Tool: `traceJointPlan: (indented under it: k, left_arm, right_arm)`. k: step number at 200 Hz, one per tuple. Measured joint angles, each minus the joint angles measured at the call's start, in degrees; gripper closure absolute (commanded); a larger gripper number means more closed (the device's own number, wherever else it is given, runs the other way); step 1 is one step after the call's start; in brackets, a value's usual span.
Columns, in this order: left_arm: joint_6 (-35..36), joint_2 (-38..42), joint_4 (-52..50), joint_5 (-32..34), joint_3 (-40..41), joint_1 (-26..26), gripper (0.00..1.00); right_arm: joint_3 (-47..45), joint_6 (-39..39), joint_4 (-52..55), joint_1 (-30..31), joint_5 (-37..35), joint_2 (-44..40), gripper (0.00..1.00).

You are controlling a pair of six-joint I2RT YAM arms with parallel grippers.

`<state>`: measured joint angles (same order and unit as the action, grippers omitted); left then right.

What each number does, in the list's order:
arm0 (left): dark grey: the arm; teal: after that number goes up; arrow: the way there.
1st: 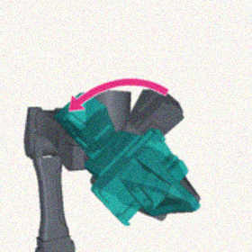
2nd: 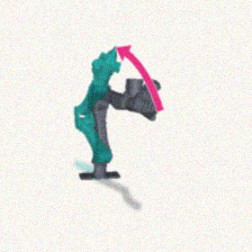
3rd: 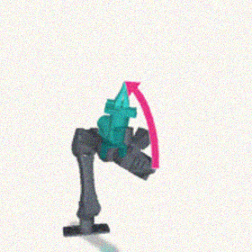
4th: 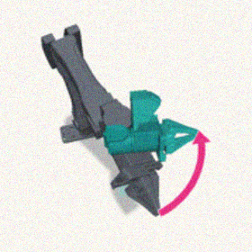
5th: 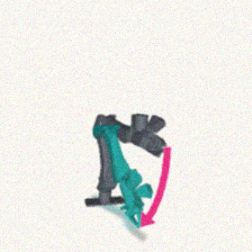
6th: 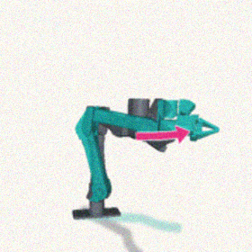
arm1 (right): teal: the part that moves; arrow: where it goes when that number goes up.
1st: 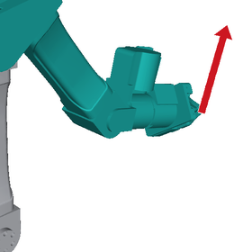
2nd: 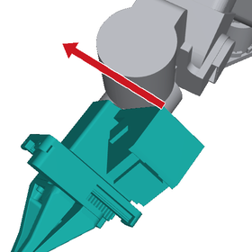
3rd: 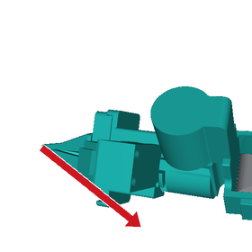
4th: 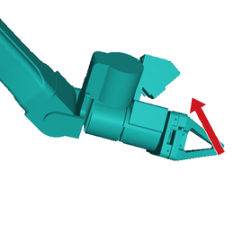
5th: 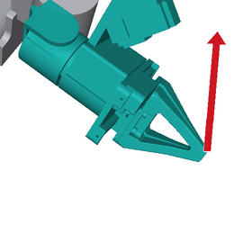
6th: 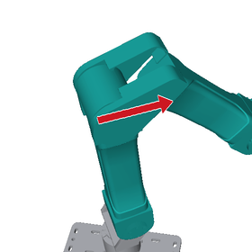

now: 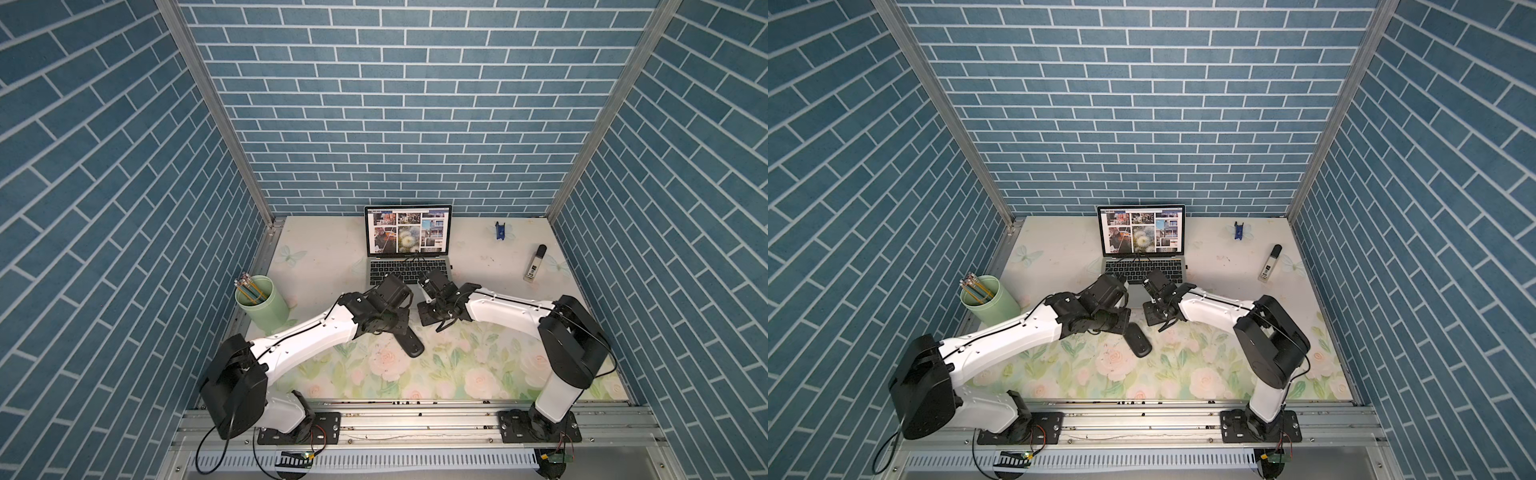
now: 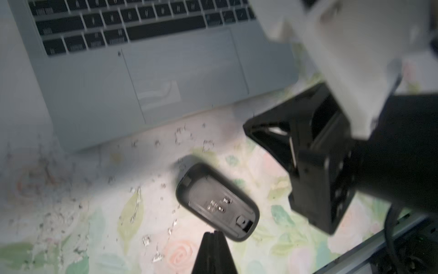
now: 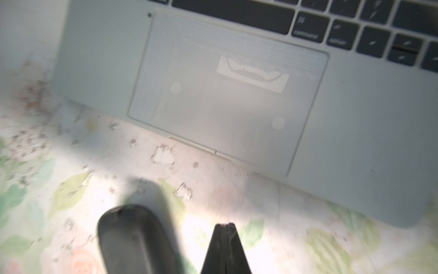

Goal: Remove the wireless mouse receiver from the laptop
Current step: Adjust the mouse at the center of the board.

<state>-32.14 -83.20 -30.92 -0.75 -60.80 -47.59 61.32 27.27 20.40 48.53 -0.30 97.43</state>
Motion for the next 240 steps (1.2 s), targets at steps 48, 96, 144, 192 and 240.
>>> traceJointPlan:
  k: [48, 96, 144, 192, 240]
  left_arm:
    - [3.8, -13.5, 3.8, -0.7, -6.0, 0.5, 1.00]
    - [5.9, -17.3, 4.9, -2.1, -6.1, 1.2, 1.00]
    - [7.1, -19.3, 6.2, -2.6, -7.6, 2.6, 1.00]
    - [7.7, -20.9, 6.6, -3.4, -7.4, 3.1, 1.00]
    - [8.4, -21.6, 7.3, -3.9, -7.1, 3.9, 1.00]
  right_arm:
    - [-13.4, 3.0, -0.6, 3.6, 0.3, -12.5, 1.00]
    - [-24.2, 2.2, -0.5, 10.7, 1.8, -26.1, 1.00]
    - [-19.0, -6.5, -1.1, 19.3, 3.1, -20.5, 1.00]
    - [-13.5, -14.7, -1.9, 21.6, 0.0, -10.5, 1.00]
    - [-12.1, -21.5, -2.0, 22.4, -3.1, -7.9, 1.00]
